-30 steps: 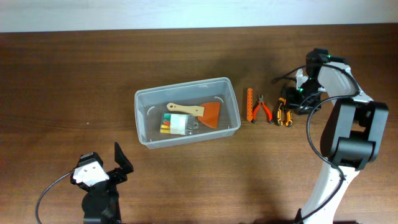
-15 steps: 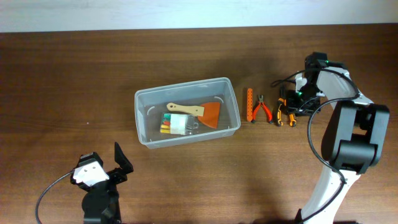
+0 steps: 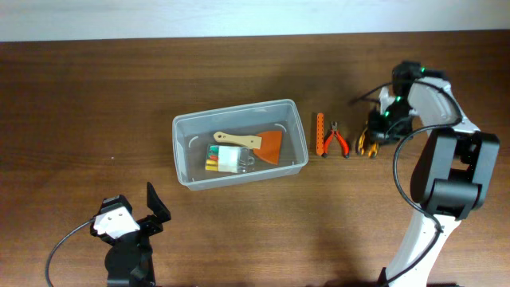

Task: Pack container
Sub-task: 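Grasp the orange-black pliers with the right gripper, then place the orange-black pliers into the container and release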

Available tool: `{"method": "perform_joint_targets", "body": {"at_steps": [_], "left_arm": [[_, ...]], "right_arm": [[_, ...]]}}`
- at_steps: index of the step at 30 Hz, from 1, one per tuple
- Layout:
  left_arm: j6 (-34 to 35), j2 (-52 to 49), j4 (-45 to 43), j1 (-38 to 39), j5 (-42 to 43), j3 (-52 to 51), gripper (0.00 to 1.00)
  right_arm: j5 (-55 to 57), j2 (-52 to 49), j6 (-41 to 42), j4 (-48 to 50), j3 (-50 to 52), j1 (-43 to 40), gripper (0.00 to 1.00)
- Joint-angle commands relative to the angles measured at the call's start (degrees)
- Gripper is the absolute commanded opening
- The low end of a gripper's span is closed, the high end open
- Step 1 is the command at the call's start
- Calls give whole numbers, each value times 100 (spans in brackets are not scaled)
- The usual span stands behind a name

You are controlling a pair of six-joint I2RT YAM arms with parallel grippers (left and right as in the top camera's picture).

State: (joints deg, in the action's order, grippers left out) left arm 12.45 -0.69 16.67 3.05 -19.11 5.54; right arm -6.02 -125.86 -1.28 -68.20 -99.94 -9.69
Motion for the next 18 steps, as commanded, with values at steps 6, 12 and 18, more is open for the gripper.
{"method": "perform_joint_targets", "body": {"at_steps": [6,12,18], "left_arm": [[-50,13,4,22,-22,-22,99],[-50,13,4,22,-22,-22,99],[-50,13,4,22,-22,-22,99]], "right_arm": [[-802,586,28,-1097,-2389,354,4],[-879,752,-363,-1593,-3541,1379,4],[-881,629,-2603,-1526,-3512,2841,4]]}}
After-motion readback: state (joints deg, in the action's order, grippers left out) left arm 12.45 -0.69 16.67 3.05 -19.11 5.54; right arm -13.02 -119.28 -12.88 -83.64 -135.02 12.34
